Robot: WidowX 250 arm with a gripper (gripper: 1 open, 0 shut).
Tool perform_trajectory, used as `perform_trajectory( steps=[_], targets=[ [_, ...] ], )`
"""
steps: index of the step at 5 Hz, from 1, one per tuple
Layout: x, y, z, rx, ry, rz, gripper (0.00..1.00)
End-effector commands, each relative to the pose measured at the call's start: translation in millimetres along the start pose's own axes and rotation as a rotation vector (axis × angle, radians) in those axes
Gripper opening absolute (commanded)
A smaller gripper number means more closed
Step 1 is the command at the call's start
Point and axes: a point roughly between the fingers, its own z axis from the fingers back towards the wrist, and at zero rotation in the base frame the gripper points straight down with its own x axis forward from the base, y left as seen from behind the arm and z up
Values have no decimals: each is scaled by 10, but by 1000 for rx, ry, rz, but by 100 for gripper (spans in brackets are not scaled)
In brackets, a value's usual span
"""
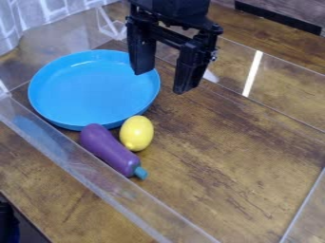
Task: Move the carrot to the right side
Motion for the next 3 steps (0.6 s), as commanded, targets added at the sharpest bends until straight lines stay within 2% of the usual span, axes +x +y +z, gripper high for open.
perform_trajectory(
  steps=[1, 2, 3],
  targets=[
    [-33, -48, -109, -4, 14, -9, 100],
    [-17, 51, -248, -22, 22, 75, 100],
    [-77, 139, -412, -51, 20, 226, 100]
  ],
)
